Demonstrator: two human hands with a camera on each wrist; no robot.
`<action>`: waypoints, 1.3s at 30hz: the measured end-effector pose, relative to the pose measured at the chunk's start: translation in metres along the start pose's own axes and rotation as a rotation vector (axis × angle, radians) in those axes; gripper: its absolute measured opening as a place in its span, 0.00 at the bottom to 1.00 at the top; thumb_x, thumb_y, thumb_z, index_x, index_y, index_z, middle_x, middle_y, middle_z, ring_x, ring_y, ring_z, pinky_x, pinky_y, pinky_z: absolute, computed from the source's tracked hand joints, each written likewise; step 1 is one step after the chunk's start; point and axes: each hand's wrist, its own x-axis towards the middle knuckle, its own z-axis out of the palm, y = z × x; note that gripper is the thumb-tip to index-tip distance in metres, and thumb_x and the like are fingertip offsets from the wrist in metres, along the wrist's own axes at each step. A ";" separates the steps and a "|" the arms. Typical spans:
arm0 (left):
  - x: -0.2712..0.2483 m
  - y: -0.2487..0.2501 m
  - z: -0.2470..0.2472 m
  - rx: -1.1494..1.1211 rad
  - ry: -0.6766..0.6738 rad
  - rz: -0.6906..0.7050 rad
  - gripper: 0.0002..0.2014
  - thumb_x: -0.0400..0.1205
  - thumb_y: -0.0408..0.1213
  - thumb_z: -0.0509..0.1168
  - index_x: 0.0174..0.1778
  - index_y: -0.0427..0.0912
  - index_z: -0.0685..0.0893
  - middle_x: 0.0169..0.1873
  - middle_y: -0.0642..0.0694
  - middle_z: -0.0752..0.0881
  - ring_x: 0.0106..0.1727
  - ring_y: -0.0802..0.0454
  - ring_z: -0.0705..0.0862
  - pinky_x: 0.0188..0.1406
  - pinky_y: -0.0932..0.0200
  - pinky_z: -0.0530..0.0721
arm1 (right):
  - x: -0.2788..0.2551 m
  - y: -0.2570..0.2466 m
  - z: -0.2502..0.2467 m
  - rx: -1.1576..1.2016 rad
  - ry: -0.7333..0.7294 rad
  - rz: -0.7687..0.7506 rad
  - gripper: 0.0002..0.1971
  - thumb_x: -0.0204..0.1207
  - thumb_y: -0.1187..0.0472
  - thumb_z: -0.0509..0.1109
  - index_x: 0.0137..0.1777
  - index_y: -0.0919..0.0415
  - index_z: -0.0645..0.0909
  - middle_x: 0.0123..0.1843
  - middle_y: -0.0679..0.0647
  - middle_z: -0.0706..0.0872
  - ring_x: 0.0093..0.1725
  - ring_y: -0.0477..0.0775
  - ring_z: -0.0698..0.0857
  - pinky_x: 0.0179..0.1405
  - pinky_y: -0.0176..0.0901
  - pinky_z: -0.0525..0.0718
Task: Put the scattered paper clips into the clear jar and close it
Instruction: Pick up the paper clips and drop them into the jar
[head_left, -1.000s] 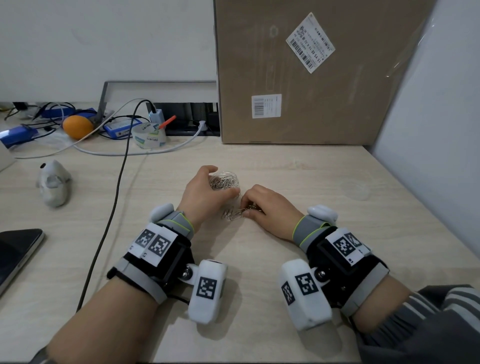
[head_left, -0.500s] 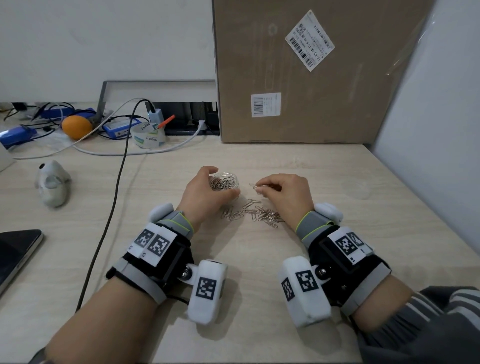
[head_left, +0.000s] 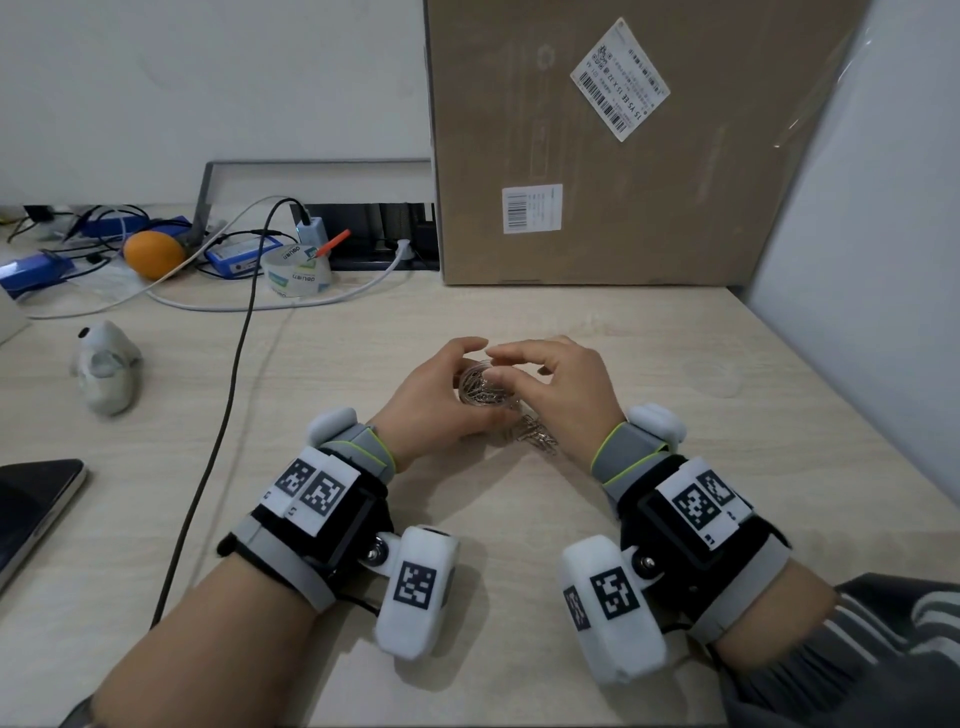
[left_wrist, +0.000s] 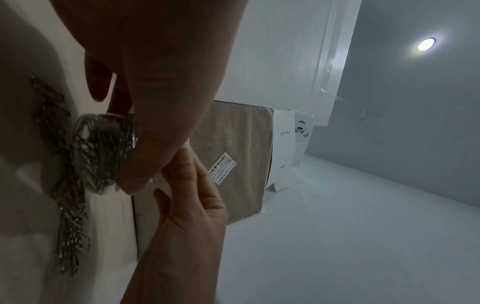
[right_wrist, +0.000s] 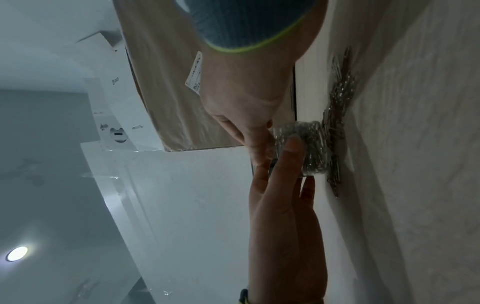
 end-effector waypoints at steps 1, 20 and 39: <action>0.000 0.000 0.000 -0.003 0.007 0.001 0.39 0.68 0.37 0.79 0.74 0.46 0.69 0.54 0.51 0.84 0.53 0.56 0.84 0.52 0.63 0.83 | 0.000 0.000 0.000 -0.010 -0.002 -0.003 0.09 0.72 0.54 0.73 0.51 0.51 0.89 0.45 0.41 0.88 0.55 0.43 0.81 0.55 0.34 0.76; 0.009 -0.014 -0.010 -0.027 0.258 -0.148 0.34 0.70 0.43 0.78 0.71 0.45 0.73 0.60 0.44 0.80 0.58 0.46 0.81 0.59 0.52 0.81 | 0.001 0.012 -0.019 -0.368 -0.323 0.355 0.30 0.83 0.42 0.49 0.31 0.60 0.81 0.26 0.53 0.82 0.33 0.58 0.82 0.48 0.49 0.81; 0.010 -0.014 -0.009 -0.012 0.236 -0.146 0.36 0.68 0.45 0.79 0.71 0.46 0.73 0.57 0.46 0.81 0.58 0.47 0.82 0.61 0.48 0.82 | 0.001 0.016 -0.018 -0.431 -0.598 0.067 0.26 0.67 0.49 0.77 0.65 0.52 0.77 0.60 0.52 0.75 0.59 0.50 0.75 0.60 0.39 0.72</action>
